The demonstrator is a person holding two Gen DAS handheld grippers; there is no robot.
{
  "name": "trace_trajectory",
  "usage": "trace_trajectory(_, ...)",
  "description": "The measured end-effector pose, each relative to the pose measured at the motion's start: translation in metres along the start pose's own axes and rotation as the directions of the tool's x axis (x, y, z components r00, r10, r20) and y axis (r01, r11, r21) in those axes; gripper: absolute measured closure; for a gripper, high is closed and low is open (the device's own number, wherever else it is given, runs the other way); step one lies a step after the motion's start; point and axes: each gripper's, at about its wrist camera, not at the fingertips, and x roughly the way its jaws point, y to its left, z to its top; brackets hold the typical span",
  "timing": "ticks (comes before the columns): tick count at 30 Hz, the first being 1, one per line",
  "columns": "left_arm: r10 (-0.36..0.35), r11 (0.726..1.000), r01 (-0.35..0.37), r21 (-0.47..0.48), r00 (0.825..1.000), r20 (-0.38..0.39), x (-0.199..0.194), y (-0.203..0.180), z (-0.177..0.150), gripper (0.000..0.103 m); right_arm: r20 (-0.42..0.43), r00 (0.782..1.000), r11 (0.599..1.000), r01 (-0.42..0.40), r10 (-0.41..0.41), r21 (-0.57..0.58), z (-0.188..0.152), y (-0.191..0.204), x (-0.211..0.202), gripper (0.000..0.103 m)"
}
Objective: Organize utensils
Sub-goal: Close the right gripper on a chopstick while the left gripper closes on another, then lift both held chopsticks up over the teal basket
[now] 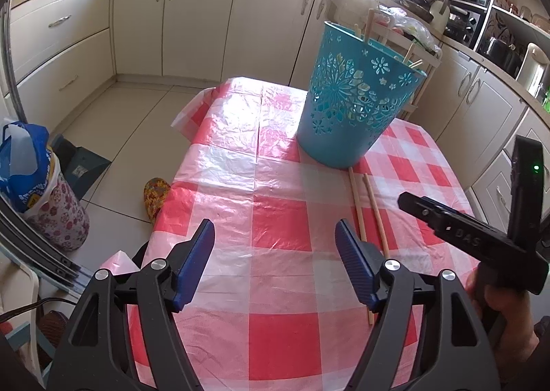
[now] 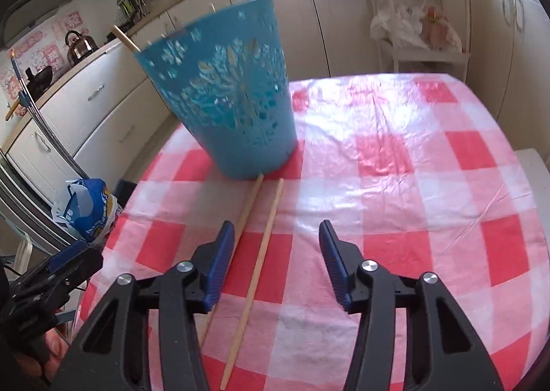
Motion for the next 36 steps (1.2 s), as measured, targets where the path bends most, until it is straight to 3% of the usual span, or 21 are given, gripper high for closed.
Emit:
trace_trajectory(7,0.003,0.999,-0.002,0.037,1.000,-0.021,0.012,-0.012,0.002,0.034,-0.050,0.997,0.996,0.056,-0.059,-0.064,-0.010,0.010,0.026,0.059)
trace_trajectory(8,0.002,0.999,-0.001,0.043,1.000,-0.023,0.014,-0.015,0.004,0.034,-0.047,0.996,0.994,0.074,-0.078,-0.086,-0.011,0.012,0.027,0.064)
trace_trajectory(9,0.001,0.999,0.000,0.051,1.000,-0.024,0.017,-0.018,0.006,0.034,-0.047,0.995,0.990,0.087,-0.093,-0.113,-0.012,0.015,0.027,0.080)
trace_trajectory(11,0.002,0.997,0.000,0.072,1.000,-0.030,0.025,-0.027,0.011,0.033,-0.053,0.990,0.974,0.117,-0.129,-0.192,-0.014,0.020,0.026,0.094)
trace_trajectory(14,-0.002,0.993,0.007,0.116,0.999,-0.042,0.042,-0.044,0.019,0.033,-0.074,0.989,0.970,0.105,-0.124,-0.220,-0.019,0.014,0.018,0.097)
trace_trajectory(21,0.039,0.971,-0.015,0.240,0.995,-0.095,0.086,-0.089,0.027,0.034,-0.083,0.995,0.997,0.050,-0.055,-0.064,-0.022,-0.032,-0.010,0.097)
trace_trajectory(26,0.082,0.950,-0.042,0.310,0.990,-0.115,0.106,-0.108,0.024,0.034,-0.091,0.995,0.995,-0.035,0.044,0.098,-0.028,-0.060,-0.016,0.097)
trace_trajectory(27,0.086,0.948,-0.045,0.314,0.989,-0.119,0.109,-0.109,0.024,0.037,-0.092,0.994,0.991,-0.050,0.061,0.123,-0.030,-0.063,-0.016,0.097)
trace_trajectory(29,0.082,0.945,-0.034,0.327,0.987,-0.136,0.115,-0.111,0.023,0.055,-0.094,0.991,0.983,-0.079,0.095,0.163,-0.035,-0.069,-0.017,0.097)
trace_trajectory(31,0.051,0.942,-0.004,0.335,0.990,-0.130,0.117,-0.113,0.021,0.081,-0.094,0.988,0.976,-0.103,0.123,0.194,-0.039,-0.072,-0.017,0.097)
trace_trajectory(33,0.025,0.932,0.026,0.362,0.990,-0.135,0.117,-0.118,0.019,0.097,-0.082,0.985,0.967,-0.129,0.150,0.221,-0.041,-0.075,-0.020,0.097)
trace_trajectory(36,-0.010,0.937,0.063,0.343,0.988,-0.153,0.112,-0.114,0.017,0.098,-0.051,0.981,0.955,-0.168,0.185,0.245,-0.041,-0.071,-0.029,0.097)
